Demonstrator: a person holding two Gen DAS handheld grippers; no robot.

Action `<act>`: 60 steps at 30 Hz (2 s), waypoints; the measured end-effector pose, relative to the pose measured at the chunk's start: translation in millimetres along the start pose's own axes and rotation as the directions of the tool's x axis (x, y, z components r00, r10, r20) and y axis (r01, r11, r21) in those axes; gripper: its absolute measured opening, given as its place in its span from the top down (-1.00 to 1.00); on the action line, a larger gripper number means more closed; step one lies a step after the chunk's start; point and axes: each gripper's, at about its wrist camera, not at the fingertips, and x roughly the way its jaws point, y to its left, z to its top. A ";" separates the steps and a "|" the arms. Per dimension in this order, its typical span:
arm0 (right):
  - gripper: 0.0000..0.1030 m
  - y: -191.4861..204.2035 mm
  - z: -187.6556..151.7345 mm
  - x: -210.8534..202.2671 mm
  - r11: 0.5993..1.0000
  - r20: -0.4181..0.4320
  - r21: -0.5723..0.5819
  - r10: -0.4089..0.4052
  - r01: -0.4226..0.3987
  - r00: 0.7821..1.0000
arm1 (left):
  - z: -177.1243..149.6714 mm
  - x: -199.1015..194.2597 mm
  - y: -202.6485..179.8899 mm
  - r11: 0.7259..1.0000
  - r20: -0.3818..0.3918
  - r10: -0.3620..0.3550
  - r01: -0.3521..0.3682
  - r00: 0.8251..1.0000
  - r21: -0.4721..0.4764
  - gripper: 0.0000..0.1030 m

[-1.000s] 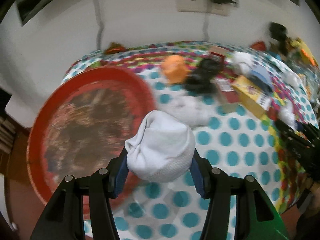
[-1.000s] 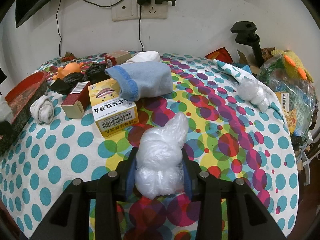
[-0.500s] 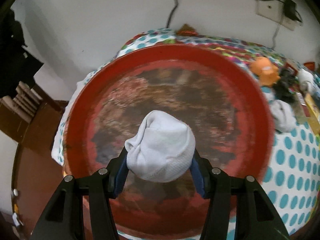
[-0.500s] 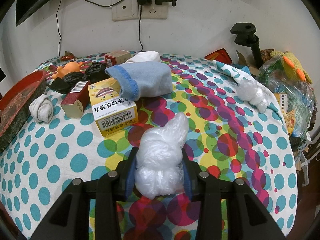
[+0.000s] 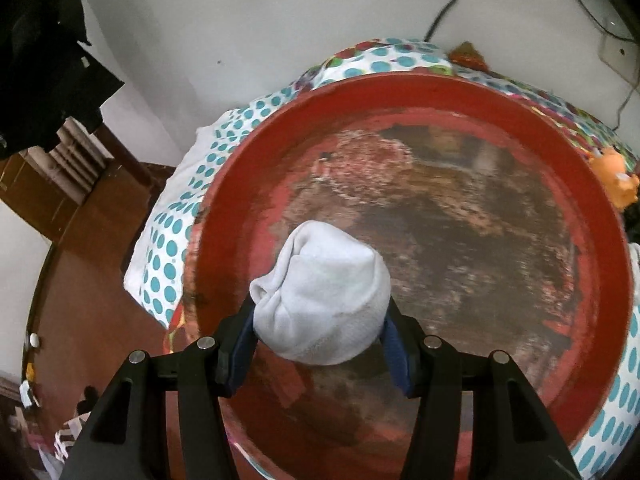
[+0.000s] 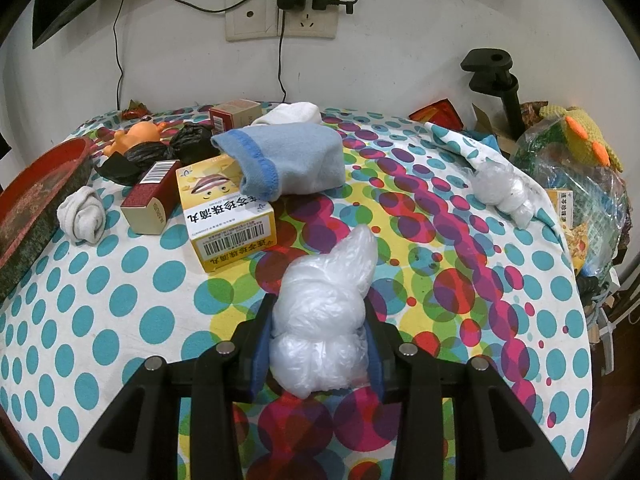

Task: Organize objects
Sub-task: 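Carry the white sock onto the red tray with left and open while right holds the bag, then lift the open left gripper away from the sock on the tray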

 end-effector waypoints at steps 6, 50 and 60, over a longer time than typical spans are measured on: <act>0.23 1.6 -0.4 -0.6 1.000 0.002 -0.009 -0.010 0.010 1.000 | 3.5 9.8 8.2 1.000 -0.012 0.007 -0.007 1.000 -0.003 -0.04; 0.23 3.7 -1.4 -1.7 0.999 0.007 -0.034 -0.033 0.033 0.999 | 3.7 -15.1 7.3 0.997 0.055 0.027 -0.031 0.998 0.070 -0.66; 0.23 6.2 -1.5 -1.8 0.998 0.010 -0.047 -0.046 0.047 0.999 | -8.8 -40.4 7.1 0.997 0.094 -0.018 0.010 0.995 0.082 -0.72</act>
